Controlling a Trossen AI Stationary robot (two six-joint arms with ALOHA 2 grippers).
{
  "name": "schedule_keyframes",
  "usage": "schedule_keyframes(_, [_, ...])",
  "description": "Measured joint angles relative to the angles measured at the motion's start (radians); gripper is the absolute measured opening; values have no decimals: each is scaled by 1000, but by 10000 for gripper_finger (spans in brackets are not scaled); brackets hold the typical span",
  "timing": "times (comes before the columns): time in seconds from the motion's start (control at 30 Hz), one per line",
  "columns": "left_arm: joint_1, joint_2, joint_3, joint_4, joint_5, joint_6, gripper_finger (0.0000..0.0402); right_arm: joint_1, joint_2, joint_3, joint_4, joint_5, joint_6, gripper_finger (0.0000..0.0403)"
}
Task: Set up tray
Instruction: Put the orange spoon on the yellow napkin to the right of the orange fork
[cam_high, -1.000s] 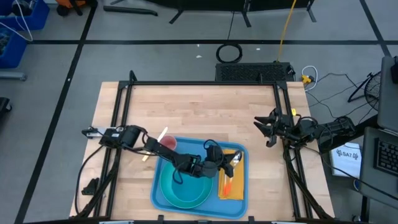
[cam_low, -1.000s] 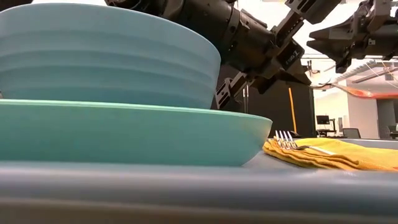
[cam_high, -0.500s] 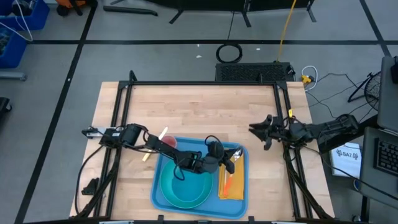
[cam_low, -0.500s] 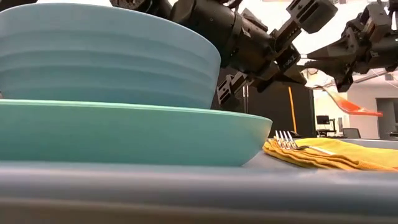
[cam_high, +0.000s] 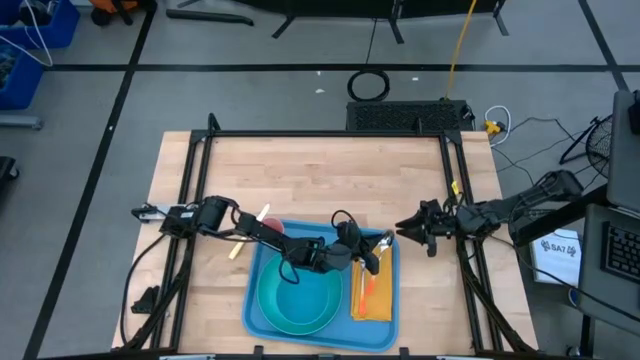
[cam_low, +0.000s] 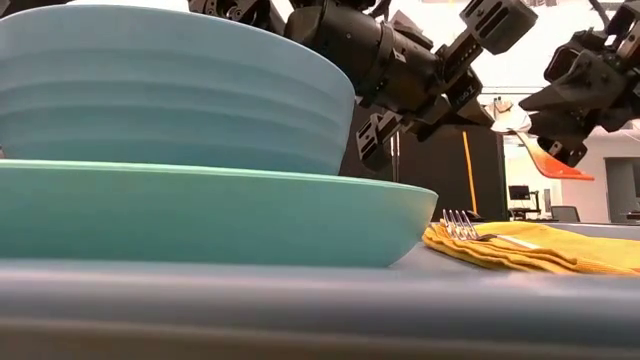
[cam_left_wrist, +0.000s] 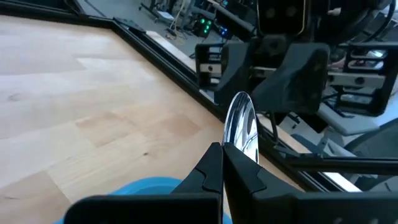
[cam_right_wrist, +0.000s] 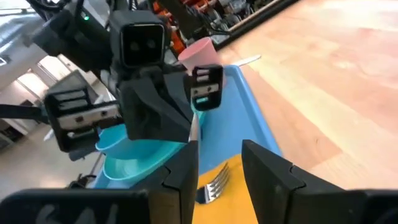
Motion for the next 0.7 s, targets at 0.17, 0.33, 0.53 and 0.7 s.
schedule_keyframes(0.17, [10,0,0,-2,20,0,0,22,35,0,97,-4,-7,116])
schedule_keyframes(0.33, [21,0,0,0,28,6,0,46,70,0,132,-3,-5,116])
schedule_keyframes(0.53, [26,1,-1,-6,32,6,0,51,129,0,158,8,31,116])
schedule_keyframes(0.7, [28,1,-3,-8,29,7,0,51,177,0,185,27,40,116])
